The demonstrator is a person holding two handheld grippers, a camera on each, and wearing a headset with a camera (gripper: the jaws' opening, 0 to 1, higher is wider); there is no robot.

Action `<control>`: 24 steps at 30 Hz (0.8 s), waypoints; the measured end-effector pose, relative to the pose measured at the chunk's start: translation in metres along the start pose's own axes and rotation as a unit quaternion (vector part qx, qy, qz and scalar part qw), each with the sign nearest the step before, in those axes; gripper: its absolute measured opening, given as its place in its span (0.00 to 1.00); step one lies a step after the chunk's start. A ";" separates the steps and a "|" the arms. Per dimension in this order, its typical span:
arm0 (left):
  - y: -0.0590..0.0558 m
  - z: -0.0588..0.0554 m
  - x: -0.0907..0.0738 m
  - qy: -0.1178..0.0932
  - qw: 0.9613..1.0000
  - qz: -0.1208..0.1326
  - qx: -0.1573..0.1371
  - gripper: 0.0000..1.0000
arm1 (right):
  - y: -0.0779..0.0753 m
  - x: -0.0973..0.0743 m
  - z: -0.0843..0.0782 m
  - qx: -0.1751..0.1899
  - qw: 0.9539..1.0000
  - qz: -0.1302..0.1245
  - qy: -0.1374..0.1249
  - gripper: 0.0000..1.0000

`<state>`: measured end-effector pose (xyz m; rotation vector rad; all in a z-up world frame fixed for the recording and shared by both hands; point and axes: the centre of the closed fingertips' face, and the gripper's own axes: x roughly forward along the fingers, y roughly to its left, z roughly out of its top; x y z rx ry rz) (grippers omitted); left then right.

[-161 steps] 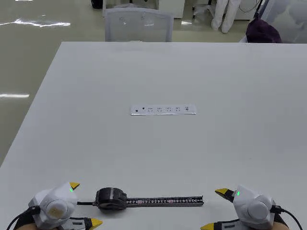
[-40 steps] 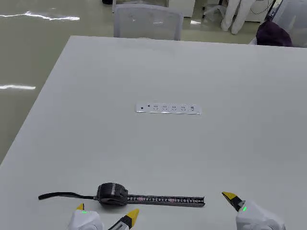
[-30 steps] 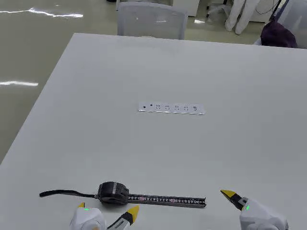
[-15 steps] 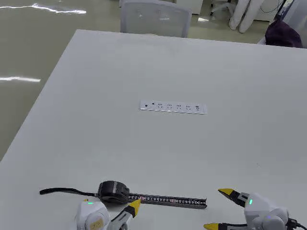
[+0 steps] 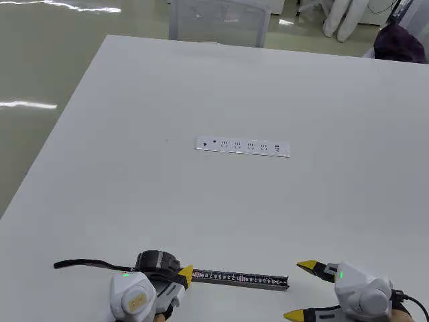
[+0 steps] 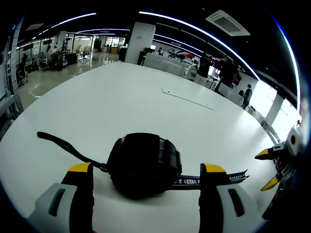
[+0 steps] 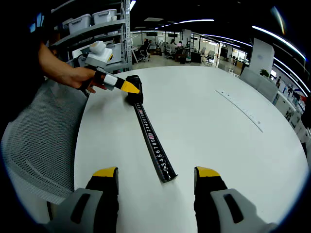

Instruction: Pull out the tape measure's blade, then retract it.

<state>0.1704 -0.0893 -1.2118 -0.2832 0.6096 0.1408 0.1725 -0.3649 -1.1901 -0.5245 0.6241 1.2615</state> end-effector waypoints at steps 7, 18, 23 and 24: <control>0.000 -0.001 0.004 0.000 1.000 0.010 0.006 0.84 | -0.008 0.010 -0.006 -0.029 0.999 0.018 0.005 0.46; 0.004 -0.003 0.008 0.003 1.000 0.017 0.005 0.80 | -0.021 0.026 -0.019 -0.032 0.998 0.047 0.019 0.33; 0.001 -0.002 0.009 0.000 1.000 0.016 0.009 0.79 | -0.022 0.031 -0.022 -0.033 0.998 0.057 0.022 0.28; 0.002 -0.002 0.009 0.001 1.000 0.016 0.008 0.78 | -0.023 0.032 -0.022 -0.032 0.998 0.057 0.021 0.28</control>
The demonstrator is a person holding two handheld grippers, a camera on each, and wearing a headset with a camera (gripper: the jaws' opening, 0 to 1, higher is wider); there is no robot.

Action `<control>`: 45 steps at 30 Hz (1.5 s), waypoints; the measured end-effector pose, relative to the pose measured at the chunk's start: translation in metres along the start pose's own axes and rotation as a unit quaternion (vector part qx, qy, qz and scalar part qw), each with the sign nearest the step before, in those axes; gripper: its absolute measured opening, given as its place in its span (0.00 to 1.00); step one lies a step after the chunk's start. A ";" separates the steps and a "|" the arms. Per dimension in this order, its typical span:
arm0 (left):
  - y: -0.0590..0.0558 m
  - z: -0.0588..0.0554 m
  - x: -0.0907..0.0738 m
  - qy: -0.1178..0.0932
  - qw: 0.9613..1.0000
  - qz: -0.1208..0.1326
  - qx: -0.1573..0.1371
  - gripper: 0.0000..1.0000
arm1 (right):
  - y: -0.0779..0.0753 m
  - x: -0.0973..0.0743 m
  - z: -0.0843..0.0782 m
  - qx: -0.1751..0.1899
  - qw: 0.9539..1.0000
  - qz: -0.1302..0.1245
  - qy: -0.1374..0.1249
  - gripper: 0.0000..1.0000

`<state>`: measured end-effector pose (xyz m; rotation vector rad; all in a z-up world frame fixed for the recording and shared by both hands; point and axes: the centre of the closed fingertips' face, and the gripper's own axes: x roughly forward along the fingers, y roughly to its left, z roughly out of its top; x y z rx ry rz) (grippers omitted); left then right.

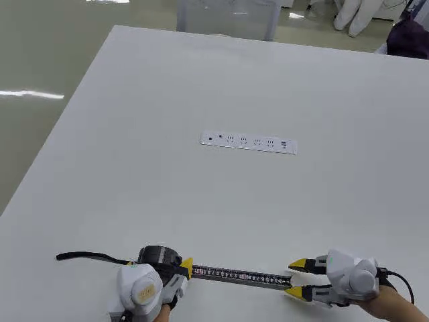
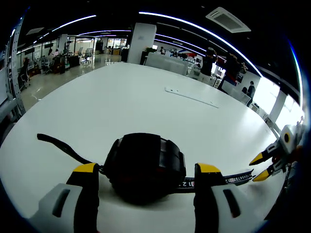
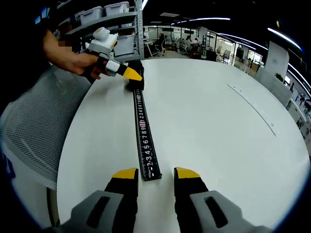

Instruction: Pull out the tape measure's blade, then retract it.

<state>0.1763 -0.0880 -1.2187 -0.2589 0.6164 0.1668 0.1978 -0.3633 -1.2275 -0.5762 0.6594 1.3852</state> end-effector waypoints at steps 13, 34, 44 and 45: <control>0.004 0.000 0.002 0.000 1.000 0.006 0.003 0.76 | 0.004 0.008 -0.012 -0.017 0.999 0.025 0.012 0.20; 0.005 -0.001 0.003 0.002 1.000 0.008 0.010 0.75 | 0.004 0.009 -0.011 -0.029 0.999 0.021 0.003 0.16; 0.005 -0.006 0.007 0.014 1.000 0.014 -0.002 0.72 | 0.005 0.009 -0.011 -0.029 0.999 0.019 0.001 0.13; 0.005 -0.006 0.007 0.013 1.000 0.015 -0.006 0.72 | 0.004 0.009 -0.011 -0.029 0.999 0.018 0.002 0.13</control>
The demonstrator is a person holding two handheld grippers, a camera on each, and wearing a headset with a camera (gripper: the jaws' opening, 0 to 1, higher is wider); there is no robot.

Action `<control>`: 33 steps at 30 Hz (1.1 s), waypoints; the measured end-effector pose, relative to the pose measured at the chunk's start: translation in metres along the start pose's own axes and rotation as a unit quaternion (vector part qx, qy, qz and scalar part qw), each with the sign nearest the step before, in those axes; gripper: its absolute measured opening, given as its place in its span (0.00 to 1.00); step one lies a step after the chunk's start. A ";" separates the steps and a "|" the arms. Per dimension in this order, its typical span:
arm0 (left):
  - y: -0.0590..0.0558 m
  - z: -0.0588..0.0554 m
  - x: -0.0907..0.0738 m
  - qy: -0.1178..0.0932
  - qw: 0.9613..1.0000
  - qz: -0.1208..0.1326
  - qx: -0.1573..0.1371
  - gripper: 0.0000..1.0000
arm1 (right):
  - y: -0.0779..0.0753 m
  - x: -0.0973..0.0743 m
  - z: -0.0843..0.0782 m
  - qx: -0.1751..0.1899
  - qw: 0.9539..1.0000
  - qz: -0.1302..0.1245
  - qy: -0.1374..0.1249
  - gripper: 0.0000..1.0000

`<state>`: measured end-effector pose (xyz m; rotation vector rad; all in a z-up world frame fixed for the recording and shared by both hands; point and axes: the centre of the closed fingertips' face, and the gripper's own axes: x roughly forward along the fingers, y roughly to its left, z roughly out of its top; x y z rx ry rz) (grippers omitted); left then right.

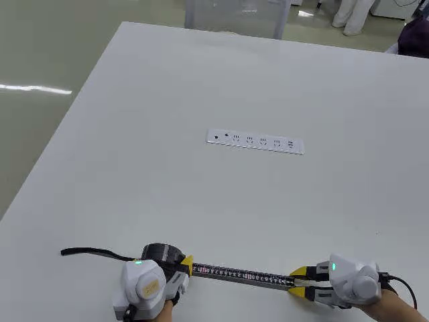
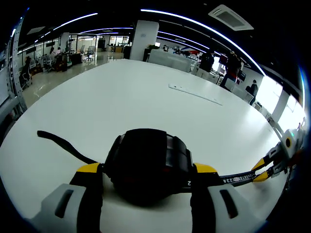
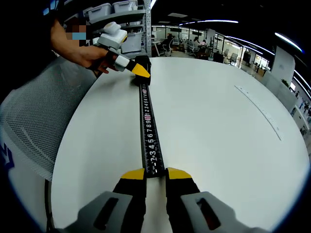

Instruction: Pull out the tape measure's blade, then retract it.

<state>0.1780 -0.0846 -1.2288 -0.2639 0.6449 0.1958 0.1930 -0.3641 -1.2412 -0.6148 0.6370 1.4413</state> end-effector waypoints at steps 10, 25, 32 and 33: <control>-0.002 -0.001 0.000 -0.002 1.000 0.006 -0.017 0.68 | -0.001 0.000 -0.001 -0.001 1.000 -0.002 0.003 0.13; -0.002 0.001 -0.002 -0.010 0.999 0.003 -0.050 0.65 | -0.002 0.000 -0.002 0.000 1.000 -0.005 0.005 0.12; -0.002 0.001 -0.002 -0.010 0.998 -0.001 -0.056 0.64 | -0.002 -0.001 -0.003 -0.001 1.000 -0.006 0.007 0.12; -0.001 0.001 -0.002 -0.009 0.998 -0.002 -0.056 0.64 | -0.001 -0.001 -0.002 -0.001 1.000 -0.006 0.007 0.12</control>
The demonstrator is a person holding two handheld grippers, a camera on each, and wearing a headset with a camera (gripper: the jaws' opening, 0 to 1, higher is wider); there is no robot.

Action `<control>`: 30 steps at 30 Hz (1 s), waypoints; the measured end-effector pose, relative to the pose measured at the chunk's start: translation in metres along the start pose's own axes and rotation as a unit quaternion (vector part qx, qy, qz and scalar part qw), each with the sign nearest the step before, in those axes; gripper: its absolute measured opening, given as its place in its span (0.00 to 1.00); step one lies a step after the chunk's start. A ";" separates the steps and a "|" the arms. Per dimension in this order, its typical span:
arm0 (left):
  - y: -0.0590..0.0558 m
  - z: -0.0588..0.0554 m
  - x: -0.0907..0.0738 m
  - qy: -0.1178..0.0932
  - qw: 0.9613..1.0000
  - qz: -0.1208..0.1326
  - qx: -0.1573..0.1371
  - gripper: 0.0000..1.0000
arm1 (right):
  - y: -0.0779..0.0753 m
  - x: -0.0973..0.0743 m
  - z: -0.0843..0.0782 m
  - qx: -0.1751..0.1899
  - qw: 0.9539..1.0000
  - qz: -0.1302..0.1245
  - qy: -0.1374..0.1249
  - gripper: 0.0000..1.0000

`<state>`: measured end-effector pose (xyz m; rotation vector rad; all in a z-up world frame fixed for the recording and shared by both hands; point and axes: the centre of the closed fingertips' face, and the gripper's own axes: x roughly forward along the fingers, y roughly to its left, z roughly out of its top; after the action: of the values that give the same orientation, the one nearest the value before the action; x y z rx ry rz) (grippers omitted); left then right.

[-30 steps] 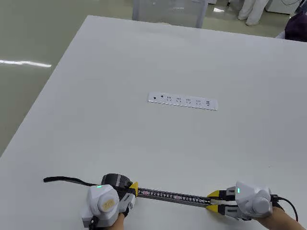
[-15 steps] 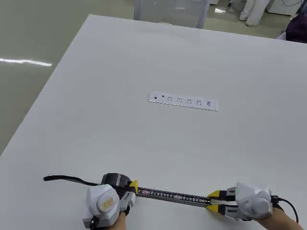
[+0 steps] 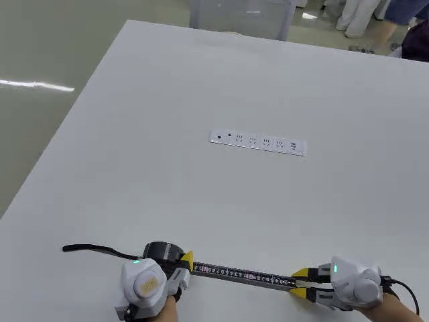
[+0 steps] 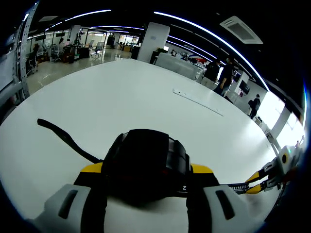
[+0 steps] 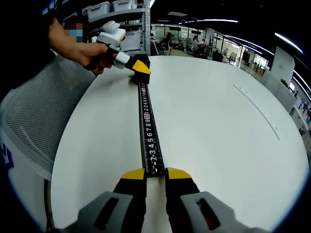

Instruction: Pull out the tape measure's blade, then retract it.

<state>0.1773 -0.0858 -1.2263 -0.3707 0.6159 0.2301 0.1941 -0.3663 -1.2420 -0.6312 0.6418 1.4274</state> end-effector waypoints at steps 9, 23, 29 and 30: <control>0.000 0.000 -0.001 0.002 1.000 -0.005 -0.012 0.63 | 0.000 -0.001 0.002 -0.001 1.000 -0.004 0.001 0.12; 0.000 -0.001 0.000 0.011 1.000 -0.005 -0.009 0.62 | 0.000 -0.003 0.006 0.001 1.000 -0.008 -0.001 0.12; 0.001 -0.002 0.000 0.014 1.000 -0.008 -0.006 0.62 | 0.001 -0.003 0.010 -0.001 1.000 -0.006 -0.004 0.12; 0.000 -0.001 -0.001 0.014 1.000 -0.009 -0.008 0.62 | 0.001 -0.003 0.010 0.000 1.000 -0.006 -0.004 0.12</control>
<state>0.1757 -0.0861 -1.2267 -0.3952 0.6388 0.2139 0.1933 -0.3609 -1.2330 -0.6287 0.6306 1.4191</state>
